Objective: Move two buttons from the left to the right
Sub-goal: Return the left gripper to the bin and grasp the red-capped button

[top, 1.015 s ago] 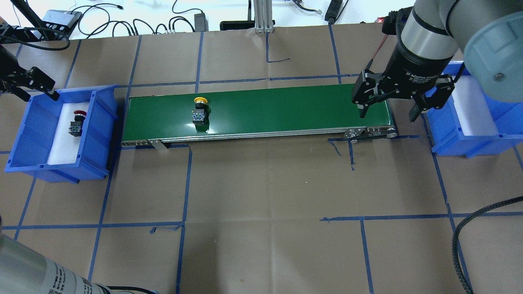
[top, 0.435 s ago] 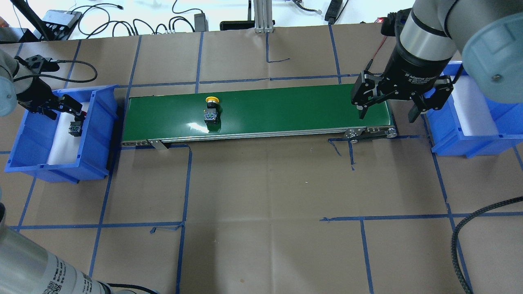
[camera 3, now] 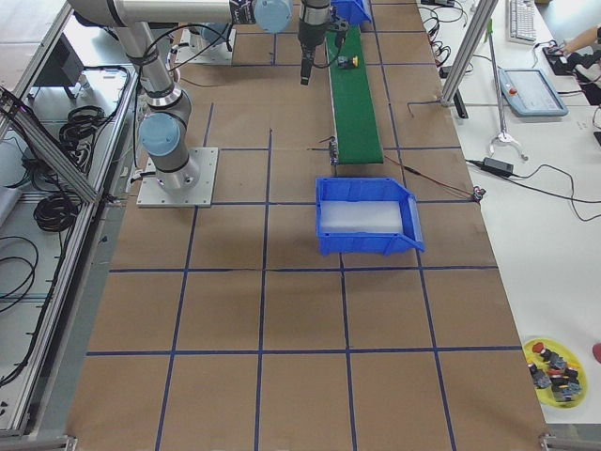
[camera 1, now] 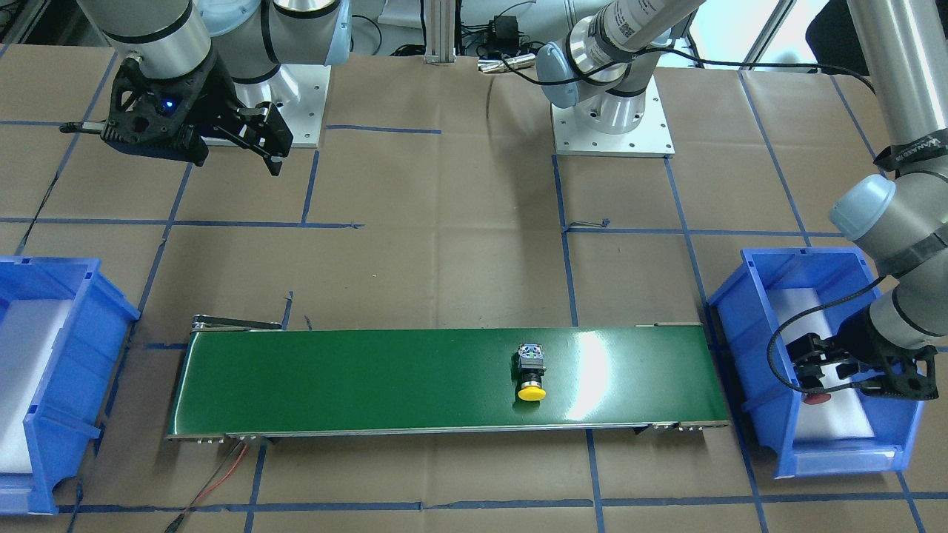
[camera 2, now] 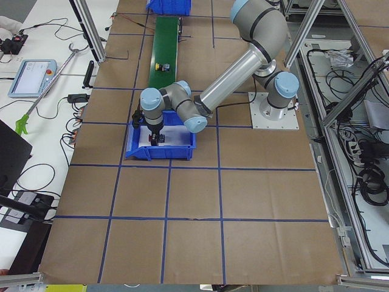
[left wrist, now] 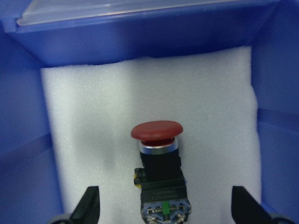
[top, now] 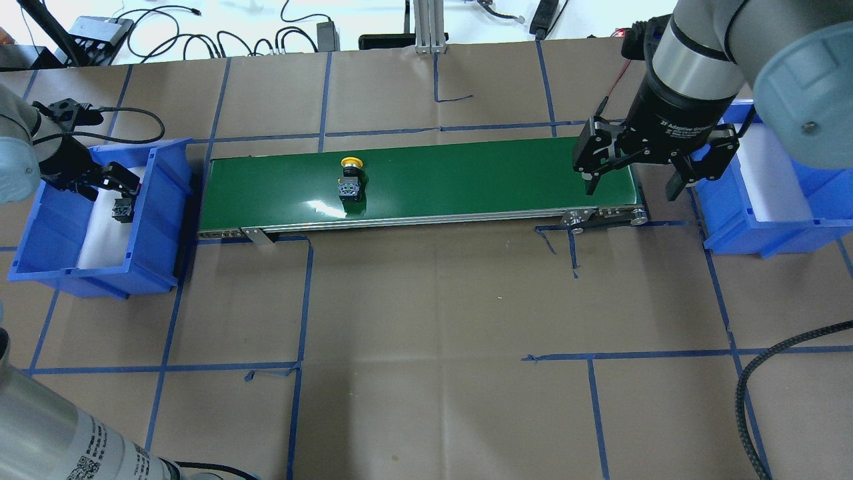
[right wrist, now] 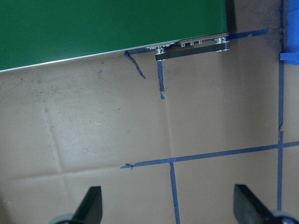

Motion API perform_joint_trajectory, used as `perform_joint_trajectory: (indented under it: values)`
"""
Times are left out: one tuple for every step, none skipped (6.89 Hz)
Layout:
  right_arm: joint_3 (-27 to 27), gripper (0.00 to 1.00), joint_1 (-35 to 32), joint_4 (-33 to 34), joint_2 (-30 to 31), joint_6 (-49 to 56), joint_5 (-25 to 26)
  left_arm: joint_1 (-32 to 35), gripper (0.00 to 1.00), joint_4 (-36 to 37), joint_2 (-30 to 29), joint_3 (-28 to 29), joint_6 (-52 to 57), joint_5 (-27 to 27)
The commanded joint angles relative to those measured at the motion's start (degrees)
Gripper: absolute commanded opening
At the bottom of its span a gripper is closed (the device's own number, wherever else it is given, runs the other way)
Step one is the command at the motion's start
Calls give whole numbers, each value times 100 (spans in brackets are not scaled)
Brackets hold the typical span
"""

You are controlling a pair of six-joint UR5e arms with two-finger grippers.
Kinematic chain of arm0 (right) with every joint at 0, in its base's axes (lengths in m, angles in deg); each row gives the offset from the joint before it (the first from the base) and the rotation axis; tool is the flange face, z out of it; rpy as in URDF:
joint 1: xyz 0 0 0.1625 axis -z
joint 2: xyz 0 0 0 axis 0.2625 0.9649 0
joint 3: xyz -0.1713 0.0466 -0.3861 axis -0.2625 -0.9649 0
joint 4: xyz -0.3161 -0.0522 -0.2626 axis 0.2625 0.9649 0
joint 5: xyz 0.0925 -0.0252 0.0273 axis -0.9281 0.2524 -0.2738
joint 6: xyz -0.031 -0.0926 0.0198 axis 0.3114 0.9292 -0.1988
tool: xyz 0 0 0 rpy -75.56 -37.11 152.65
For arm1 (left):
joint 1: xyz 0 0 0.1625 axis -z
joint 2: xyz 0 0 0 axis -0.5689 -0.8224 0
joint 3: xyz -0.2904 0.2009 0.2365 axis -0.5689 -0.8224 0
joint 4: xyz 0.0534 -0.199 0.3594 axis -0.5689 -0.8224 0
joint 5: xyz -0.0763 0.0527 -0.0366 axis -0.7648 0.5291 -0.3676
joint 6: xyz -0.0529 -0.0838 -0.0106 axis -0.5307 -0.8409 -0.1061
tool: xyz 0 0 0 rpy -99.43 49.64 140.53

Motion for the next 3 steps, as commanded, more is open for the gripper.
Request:
perform_joint_trajectory:
  values:
    - [1,100,0,0,0,7,-7,-5,99,84,-64,-16,-9,-3]
    - [1,100,-8,0,0,-2,2,4,96,93,-64,-7,0,-20]
    - [1,100,0,0,0,7,-7,4,74,84,-55,-7,0,-20]
